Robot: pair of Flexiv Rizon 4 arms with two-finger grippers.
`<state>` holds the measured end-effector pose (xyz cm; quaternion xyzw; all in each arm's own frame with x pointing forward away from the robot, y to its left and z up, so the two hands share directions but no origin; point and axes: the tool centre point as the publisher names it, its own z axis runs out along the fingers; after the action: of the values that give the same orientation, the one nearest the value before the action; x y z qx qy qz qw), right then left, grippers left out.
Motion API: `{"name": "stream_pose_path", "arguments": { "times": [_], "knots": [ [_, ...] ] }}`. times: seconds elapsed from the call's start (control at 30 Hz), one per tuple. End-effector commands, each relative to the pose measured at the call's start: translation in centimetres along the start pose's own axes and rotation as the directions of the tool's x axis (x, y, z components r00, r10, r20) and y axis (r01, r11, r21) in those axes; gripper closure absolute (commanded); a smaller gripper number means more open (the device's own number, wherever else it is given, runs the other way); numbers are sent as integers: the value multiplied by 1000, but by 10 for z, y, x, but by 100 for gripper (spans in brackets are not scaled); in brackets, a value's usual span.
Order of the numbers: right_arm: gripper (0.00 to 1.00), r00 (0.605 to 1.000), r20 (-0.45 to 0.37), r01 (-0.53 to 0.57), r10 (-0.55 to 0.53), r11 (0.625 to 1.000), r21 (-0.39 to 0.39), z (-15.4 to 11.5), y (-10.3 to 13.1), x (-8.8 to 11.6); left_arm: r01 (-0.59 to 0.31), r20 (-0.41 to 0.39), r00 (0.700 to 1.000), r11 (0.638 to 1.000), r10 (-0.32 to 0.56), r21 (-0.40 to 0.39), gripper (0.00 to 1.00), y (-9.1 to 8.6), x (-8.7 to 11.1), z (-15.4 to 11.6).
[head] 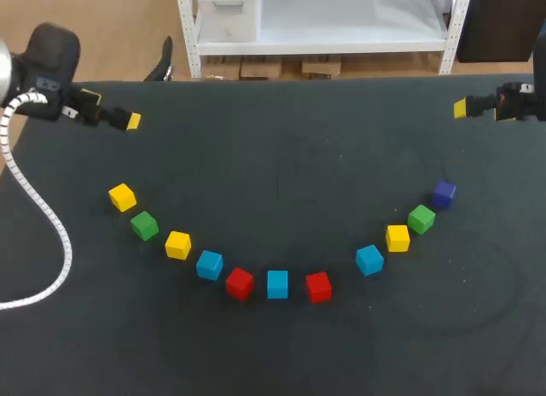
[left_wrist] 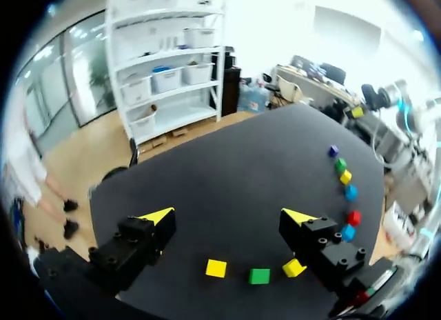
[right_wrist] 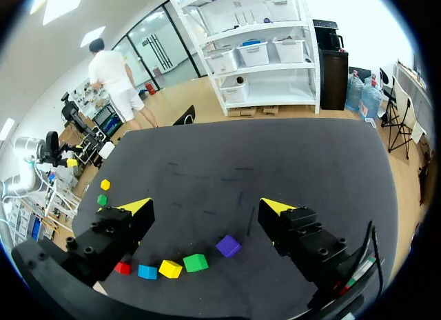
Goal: Place the blue cubes, place green cubes on the blue cubes, place the yellow cubes on the green cubes, then place the red cubes on the yellow cubes, and place purple cube on the red cubes.
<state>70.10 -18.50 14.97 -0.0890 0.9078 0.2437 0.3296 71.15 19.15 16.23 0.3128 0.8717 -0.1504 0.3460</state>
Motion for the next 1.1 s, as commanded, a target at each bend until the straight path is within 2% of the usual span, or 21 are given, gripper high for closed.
{"name": "stream_pose_path", "arguments": {
  "times": [0.03, 0.1, 0.2, 0.27, 0.3, 0.37, 0.47, 0.53, 0.7, 0.73, 0.77, 0.83, 1.1],
  "knots": [
    [0, 1000, 1, -1, 1, 1000, 1, 0, 0, 0, -183, 49, 983, 972, 177, 148, 0, 3, -2, -5],
    [0, 1000, 1, -1, 1, 1000, 1, 0, 0, 0, -287, 62, 958, 935, 281, 206, 0, 1, -3, -8],
    [0, 1000, 1, -1, 1, 1000, 1, 0, 0, 0, -451, 109, 892, 848, 439, 279, 0, -4, -2, -11],
    [0, 1000, 1, -1, 1, 1000, 1, 0, 0, 0, -561, 163, 826, 753, 540, 344, 0, -9, 1, -15],
    [0, 1000, 1, -1, 1, 1000, 1, 0, 0, 0, -592, 157, 800, 717, 580, 368, 0, -10, 2, -14],
    [0, 1000, 1, -1, 1, 1000, 1, 0, 0, 0, -639, 159, 749, 640, 643, 426, 0, -13, 4, -12],
    [0, 1000, 1, -1, 1, 1000, 1, 0, 0, 0, -709, 189, 655, 508, 732, 489, 0, -20, 7, -13],
    [0, 1000, 1, -1, 1, 1000, 1, 0, 0, 0, -739, 178, 584, 429, 792, 519, 0, -23, 9, -11],
    [0, 1000, 1, -1, 1, 1000, 1, 0, 0, 0, -761, 172, 447, 271, 878, 589, 0, -31, 17, -8],
    [0, 1000, 1, -1, 1, 1000, 1, 0, 0, 0, -764, 177, 430, 253, 885, 594, 0, -33, 19, -7],
    [0, 1000, 1, -1, 1, 1000, 1, 0, 0, 0, -775, 170, 398, 230, 902, 589, 0, -35, 20, -7],
    [0, 1000, 1, -1, 1, 1000, 1, 0, 0, 0, -774, 153, 369, 212, 917, 596, 0, -37, 22, -6],
    [0, 1000, 1, -1, 1, 1000, 1, 0, 0, 0, -776, 155, 365, 208, 918, 596, 0, -38, 23, -5]
  ]
}}
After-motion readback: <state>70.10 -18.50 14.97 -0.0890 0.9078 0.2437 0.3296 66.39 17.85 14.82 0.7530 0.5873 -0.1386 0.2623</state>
